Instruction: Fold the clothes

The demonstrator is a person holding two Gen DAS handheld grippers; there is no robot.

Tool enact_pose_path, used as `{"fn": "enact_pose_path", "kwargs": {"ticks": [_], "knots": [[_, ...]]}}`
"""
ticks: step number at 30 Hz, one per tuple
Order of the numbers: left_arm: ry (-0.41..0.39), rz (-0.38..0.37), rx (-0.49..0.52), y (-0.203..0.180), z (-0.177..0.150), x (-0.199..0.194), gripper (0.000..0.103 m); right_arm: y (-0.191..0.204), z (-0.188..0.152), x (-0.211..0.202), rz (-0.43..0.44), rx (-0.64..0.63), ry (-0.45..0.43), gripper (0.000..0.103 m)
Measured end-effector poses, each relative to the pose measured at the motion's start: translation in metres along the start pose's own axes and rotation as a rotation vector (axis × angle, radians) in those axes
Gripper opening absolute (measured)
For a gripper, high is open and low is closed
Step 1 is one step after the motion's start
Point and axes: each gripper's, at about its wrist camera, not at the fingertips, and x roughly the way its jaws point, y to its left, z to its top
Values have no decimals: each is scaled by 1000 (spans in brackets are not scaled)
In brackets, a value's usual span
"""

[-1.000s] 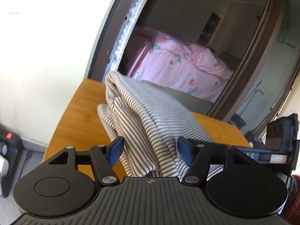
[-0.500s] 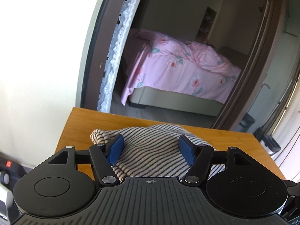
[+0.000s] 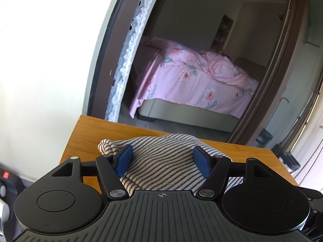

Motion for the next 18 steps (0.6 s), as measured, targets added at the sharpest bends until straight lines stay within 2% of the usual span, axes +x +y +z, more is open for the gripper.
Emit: {"fn": "enact_pose_path", "kwargs": {"ticks": [3, 8, 12, 14, 16, 18], "knots": [[-4, 36, 42, -12, -5, -11, 78, -8, -2, -2, -1, 50, 16, 100], [-17, 85, 57, -29, -14, -42, 81, -13, -10, -14, -24, 83, 4, 102], [-7, 96, -24, -44, -31, -76, 89, -8, -18, -30, -32, 62, -36, 102], [20, 51, -64, -52, -44, -89, 90, -4, -22, -39, -28, 40, -63, 101], [62, 23, -64, -61, -54, -91, 90, 1, -26, -48, -21, 3, -101, 88], [94, 40, -29, -69, -62, -89, 89, 4, -28, -54, -22, -11, -123, 70]]}}
